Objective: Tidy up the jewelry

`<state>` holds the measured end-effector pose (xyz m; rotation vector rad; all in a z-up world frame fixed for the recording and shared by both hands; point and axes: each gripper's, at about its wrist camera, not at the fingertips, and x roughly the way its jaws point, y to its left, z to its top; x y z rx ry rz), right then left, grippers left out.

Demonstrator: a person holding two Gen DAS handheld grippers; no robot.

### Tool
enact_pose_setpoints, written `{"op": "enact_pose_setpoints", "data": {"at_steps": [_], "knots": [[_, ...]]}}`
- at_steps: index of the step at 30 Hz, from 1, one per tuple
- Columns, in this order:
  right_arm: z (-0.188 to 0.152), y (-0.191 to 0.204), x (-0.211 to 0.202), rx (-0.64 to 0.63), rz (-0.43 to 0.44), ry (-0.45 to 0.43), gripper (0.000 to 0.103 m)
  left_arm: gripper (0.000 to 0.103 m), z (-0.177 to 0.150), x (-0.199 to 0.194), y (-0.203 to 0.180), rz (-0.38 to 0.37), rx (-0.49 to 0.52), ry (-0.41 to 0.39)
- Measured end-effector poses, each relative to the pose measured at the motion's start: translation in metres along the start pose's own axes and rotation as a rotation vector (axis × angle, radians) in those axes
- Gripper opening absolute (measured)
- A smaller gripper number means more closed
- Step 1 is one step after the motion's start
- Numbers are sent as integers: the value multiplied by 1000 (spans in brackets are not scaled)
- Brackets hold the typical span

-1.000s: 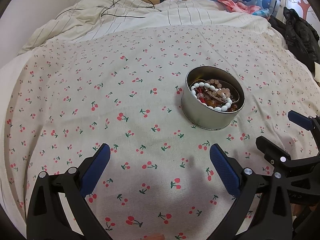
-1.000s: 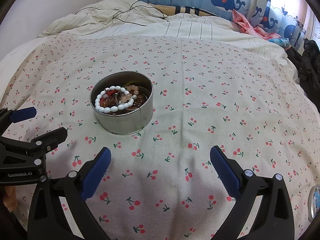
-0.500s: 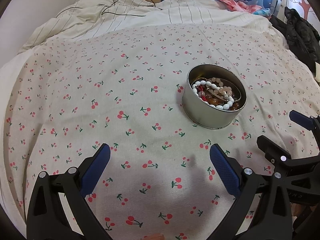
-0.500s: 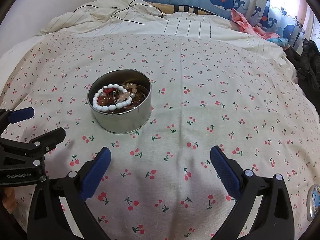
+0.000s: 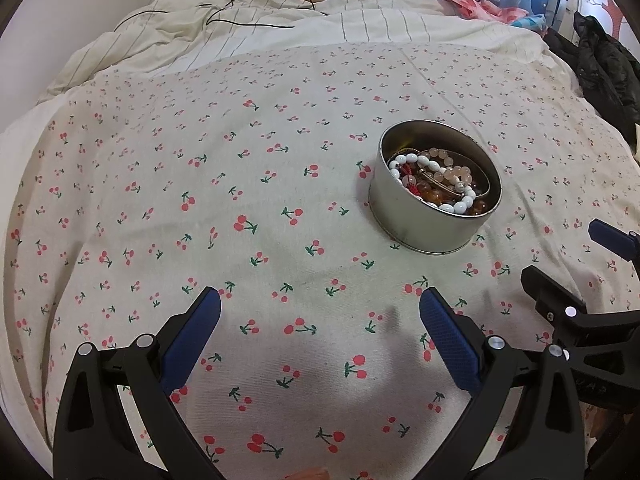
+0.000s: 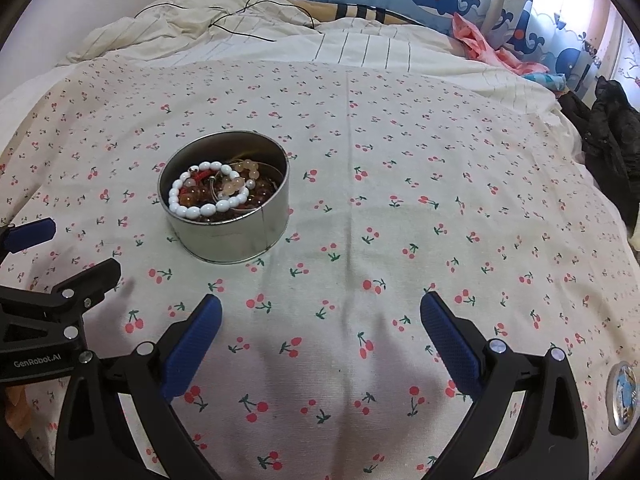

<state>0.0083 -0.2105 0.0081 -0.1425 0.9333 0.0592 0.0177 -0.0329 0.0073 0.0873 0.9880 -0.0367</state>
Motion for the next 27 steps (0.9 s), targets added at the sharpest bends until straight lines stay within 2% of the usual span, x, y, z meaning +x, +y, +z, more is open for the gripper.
{"op": "enact_pose_setpoints", "data": {"at_steps": [9,27], "knots": [[1,2,1,-8,-19,4,95,96,0,-1,0,-2,-3,-3],[2,-1,3,1,-1,12,95,96,1,-1,2,2,-8,-5]]}}
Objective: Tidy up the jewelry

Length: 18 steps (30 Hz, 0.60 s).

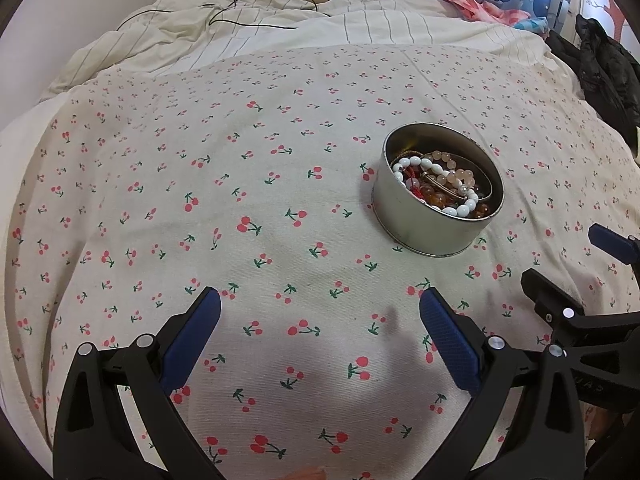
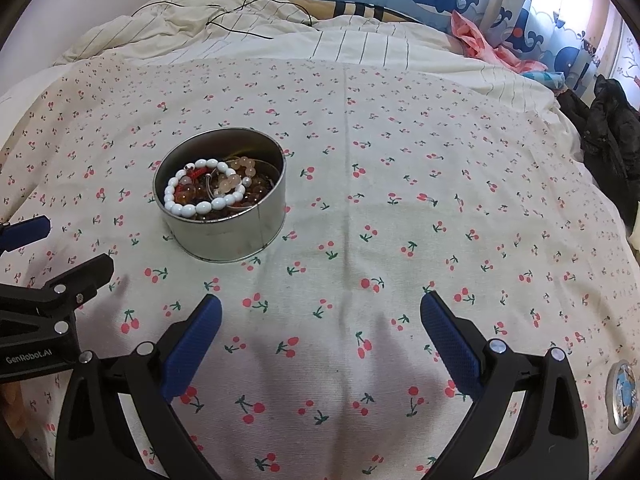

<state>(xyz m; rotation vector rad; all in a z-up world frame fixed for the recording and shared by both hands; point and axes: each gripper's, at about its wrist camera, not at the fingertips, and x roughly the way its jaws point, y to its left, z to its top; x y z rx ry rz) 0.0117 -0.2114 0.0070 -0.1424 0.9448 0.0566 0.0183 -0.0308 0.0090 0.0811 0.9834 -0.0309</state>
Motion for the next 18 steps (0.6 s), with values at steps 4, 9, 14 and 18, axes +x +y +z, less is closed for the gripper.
{"op": "enact_pose_setpoints", "data": {"at_steps": [4,9,14,18], "knots": [[-1,3,2,1,3,6,95,96,0,0,0,1,0,-1],[-2,3,3,2,8,11,95,96,0,-1,0,1,1,0],[-2,3,3,5,15,11,95,96,0,-1,0,1,1,1],[-2,3,3,5,17,11,95,96,0,-1,1,2,3,0]]}}
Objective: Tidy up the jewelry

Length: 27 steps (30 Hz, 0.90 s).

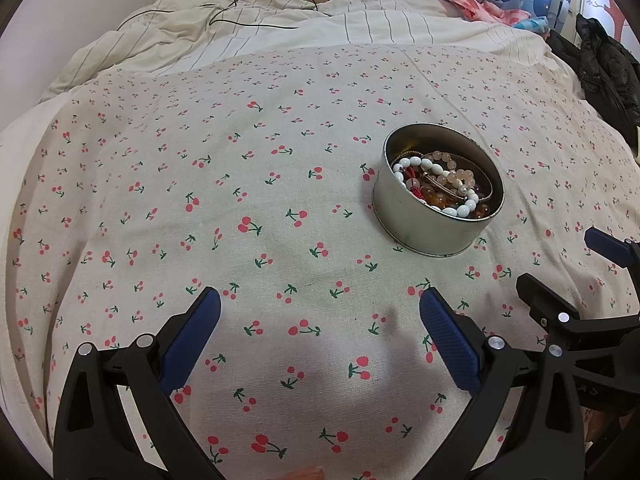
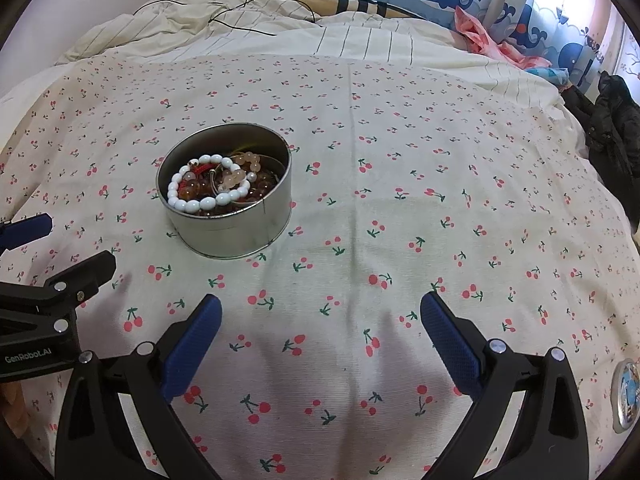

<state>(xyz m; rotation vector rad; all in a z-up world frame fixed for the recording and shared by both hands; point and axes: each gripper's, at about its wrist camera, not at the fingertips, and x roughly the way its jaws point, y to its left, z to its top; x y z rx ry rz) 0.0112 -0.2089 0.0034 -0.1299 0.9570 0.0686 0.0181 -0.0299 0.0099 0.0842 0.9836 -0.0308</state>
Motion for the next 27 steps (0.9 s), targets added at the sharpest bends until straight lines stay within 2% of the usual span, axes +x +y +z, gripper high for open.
{"op": "enact_pose_setpoints", "data": {"at_steps": [27], "knots": [[-1,2,0,-5,0,2,95,96,-1,3,3,-10,-13,10]]}}
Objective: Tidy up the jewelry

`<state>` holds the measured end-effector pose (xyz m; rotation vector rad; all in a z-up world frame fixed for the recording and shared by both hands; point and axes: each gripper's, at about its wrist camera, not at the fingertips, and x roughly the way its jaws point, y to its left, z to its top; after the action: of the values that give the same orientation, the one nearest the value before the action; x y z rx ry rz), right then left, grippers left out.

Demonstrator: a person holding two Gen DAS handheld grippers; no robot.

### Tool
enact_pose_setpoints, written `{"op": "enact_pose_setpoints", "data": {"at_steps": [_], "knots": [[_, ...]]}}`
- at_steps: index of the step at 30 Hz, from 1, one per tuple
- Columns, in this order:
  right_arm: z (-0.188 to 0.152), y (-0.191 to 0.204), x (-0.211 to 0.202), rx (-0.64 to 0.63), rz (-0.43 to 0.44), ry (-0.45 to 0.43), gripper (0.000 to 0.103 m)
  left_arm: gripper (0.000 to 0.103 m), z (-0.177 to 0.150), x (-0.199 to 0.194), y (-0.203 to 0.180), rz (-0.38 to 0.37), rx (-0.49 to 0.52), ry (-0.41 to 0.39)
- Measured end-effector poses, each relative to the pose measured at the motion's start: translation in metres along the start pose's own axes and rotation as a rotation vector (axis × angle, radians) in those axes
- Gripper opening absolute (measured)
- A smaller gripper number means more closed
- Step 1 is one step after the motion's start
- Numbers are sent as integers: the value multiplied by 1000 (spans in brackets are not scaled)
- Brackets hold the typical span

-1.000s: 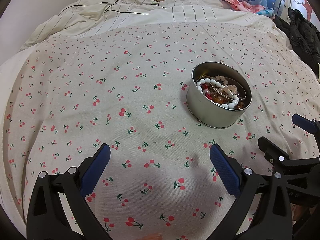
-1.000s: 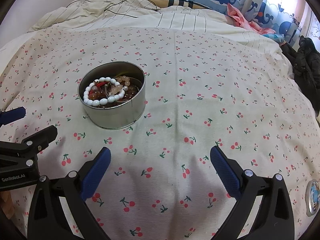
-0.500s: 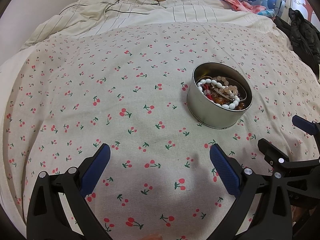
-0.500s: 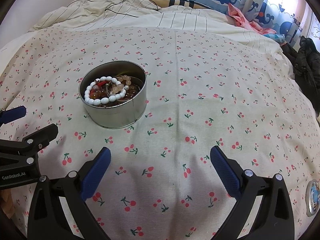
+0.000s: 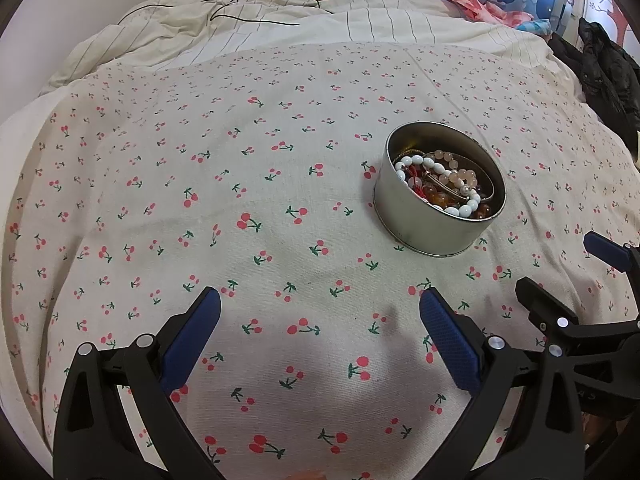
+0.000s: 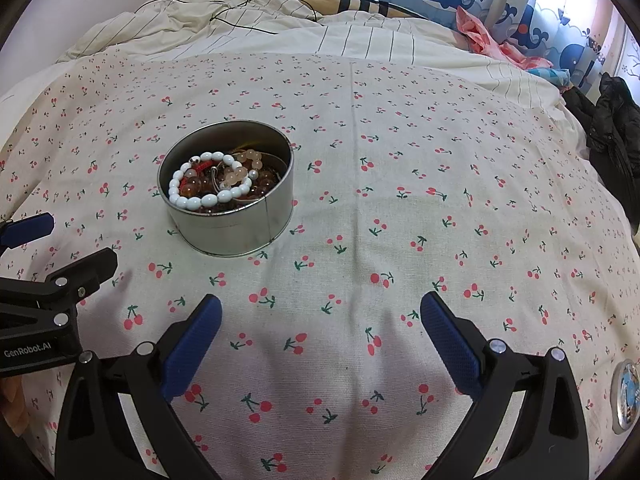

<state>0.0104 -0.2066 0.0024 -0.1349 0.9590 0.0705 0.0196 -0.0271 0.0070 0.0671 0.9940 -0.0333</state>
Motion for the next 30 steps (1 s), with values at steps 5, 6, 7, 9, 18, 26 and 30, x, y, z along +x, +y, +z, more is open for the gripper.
{"op": "enact_pose_setpoints", "data": {"at_steps": [5,6,7,9,18,26,30], "knots": [[0,0,0,0,0,0,95,96,0,0,0,-1,-1,1],[0,1,0,-1,0,0,95,96,0,0,0,-3,-2,2],[0,1,0,-2,0,0,95,96,0,0,0,-5,-3,3],[0,1,1,-2,1,1,95,96,-1,1,0,-6,-5,4],[-1,2,2,-6,1,4,95,96,-2,4,2,-13,-13,10],[-1,2,3,-7,-1,6,95,96,-1,7,3,-12,-15,17],[-1,2,3,-9,0,6,95,96,-1,7,3,-15,-20,22]]}}
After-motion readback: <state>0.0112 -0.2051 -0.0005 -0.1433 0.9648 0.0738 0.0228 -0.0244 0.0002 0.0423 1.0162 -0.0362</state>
